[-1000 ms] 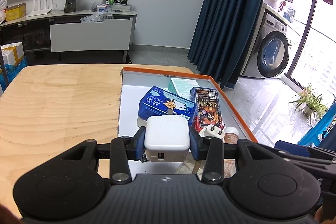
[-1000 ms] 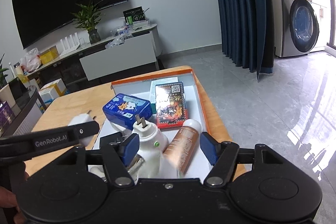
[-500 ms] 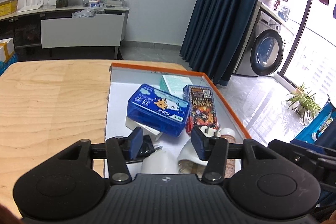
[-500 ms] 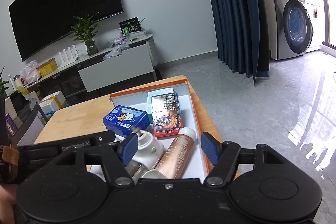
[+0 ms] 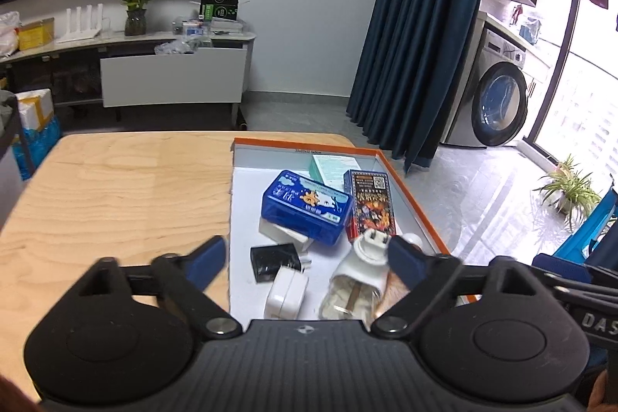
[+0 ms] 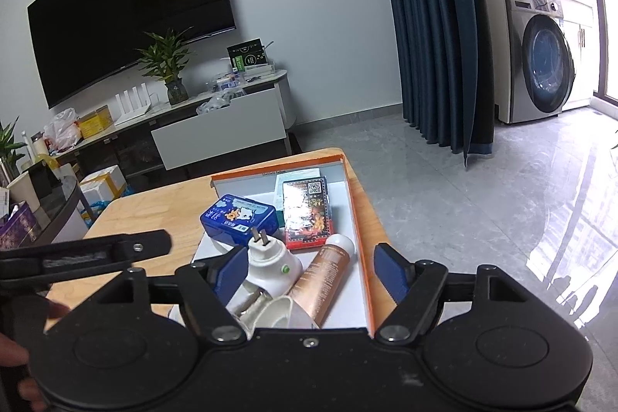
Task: Organize rigid objects
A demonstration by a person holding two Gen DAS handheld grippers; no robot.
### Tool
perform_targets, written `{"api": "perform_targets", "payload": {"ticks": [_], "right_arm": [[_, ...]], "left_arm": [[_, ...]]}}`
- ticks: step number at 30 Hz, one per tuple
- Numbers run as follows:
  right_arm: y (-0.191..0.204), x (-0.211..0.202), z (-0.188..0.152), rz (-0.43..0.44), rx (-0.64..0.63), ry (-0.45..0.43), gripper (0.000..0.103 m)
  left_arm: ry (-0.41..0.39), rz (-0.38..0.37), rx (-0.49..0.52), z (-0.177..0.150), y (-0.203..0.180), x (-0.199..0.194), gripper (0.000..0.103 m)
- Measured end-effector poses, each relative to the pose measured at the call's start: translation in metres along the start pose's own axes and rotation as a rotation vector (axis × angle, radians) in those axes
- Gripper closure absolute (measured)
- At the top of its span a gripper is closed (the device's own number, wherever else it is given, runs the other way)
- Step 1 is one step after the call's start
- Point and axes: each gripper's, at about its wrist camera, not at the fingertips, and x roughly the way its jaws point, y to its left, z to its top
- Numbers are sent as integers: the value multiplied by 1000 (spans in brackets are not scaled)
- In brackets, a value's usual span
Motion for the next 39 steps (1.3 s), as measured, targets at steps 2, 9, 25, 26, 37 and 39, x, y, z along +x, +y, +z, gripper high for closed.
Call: {"api": "perform_targets", "payload": {"ticks": [2, 9, 25, 26, 37, 39], "right_arm": [[-2, -6, -1, 2, -7, 5, 16], [-14, -19, -12, 6, -23, 60, 14], [-20, -14, -29, -29, -34, 152, 13], [-19, -13, -30, -28, -35, 155, 13], [-17, -3, -34, -23, -45, 190, 13], [-17, -1, -34, -23, -41, 193, 13]], "left_arm": [[-2, 9, -3, -3, -4, -11, 0], [61, 76, -6, -25, -20, -19, 0], [150, 135, -33, -52, -22, -5, 0], [150, 136, -35, -52, -22, -5, 0], [167, 151, -11, -57, -22, -1, 0], [168, 155, -7, -57, -22, -1, 0]]}}
